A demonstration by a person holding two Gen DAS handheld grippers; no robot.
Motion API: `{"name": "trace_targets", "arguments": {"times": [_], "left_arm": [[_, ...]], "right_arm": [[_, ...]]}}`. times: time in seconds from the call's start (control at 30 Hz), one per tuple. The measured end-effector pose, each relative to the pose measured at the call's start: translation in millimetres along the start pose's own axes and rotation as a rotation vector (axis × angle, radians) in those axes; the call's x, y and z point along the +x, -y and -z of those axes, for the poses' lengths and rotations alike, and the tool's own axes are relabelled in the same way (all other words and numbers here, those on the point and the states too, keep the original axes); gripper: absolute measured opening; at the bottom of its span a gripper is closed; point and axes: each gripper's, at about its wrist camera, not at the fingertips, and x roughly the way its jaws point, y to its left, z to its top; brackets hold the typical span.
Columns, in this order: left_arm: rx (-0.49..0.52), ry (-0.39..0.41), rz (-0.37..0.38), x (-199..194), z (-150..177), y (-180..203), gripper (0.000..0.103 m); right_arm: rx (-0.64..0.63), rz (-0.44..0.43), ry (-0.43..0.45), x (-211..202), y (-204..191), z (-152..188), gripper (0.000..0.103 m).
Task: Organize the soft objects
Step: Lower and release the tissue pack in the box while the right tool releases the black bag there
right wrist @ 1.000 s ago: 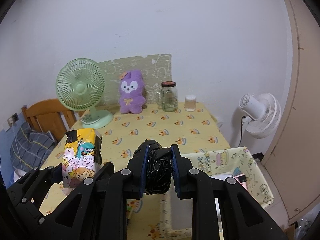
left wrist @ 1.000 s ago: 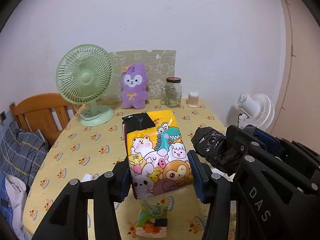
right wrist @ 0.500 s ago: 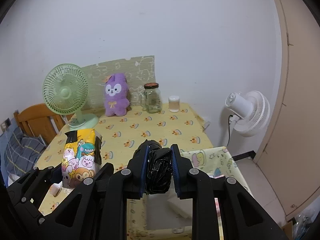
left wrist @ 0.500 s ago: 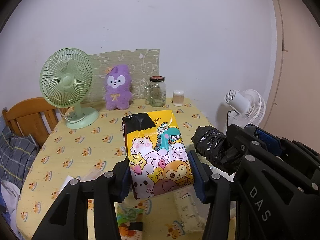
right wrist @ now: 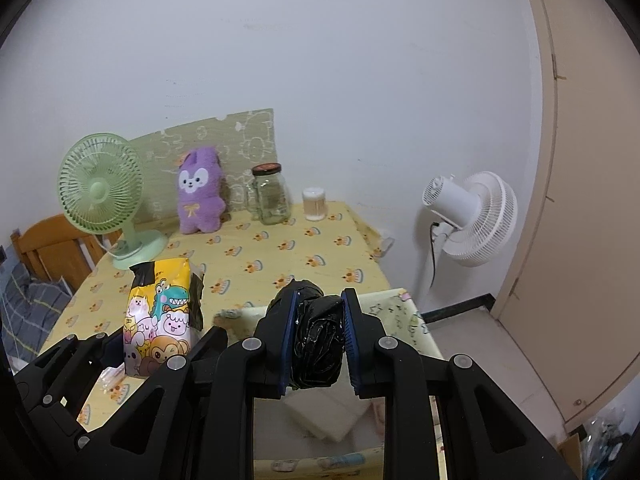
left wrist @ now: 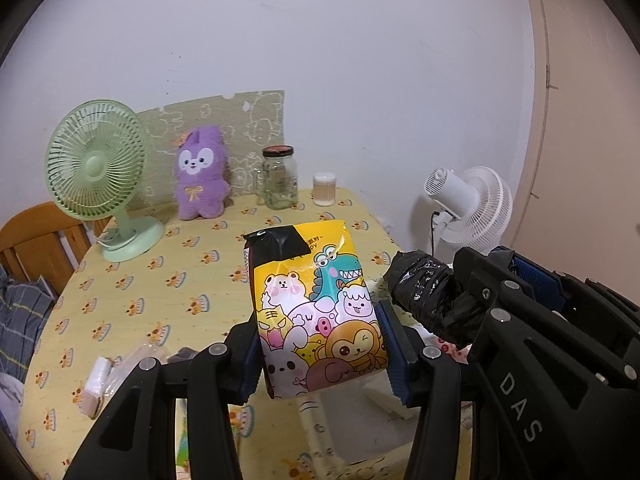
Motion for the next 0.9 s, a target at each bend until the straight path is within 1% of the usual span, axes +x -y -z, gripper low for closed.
{"name": "trace_targets", "arguments": {"times": [0.3,0.47,0.63,0.83,0.9], "left_arm": [[0.045,-0.050,0.055,22.6,6.6,20.7,0.053],[0.084,-0.087,0.071,34.5,11.6,30.8,0.056],[0.121,-0.122,0.062,42.2,15.5,36.2,0.070],[0.138,-0.117,0.038,39.1,16.6,35.4,0.083],[0.143,-0.113,0.025,39.2,16.2,33.2,0.085]], "right_arm": [[0.028,0.051,-0.029,12.8,21.7,10.8,0.025],[0.053,0.078,-0.057,23.1,33.1,19.4,0.025],[0.072,0.088,-0.088,32.2,39.9,27.5,0.025],[0.087,0.070,-0.099,37.6,39.2,30.6,0.025],[0.086,0.058,-0.102,39.6,37.2,30.5,0.025]]}}
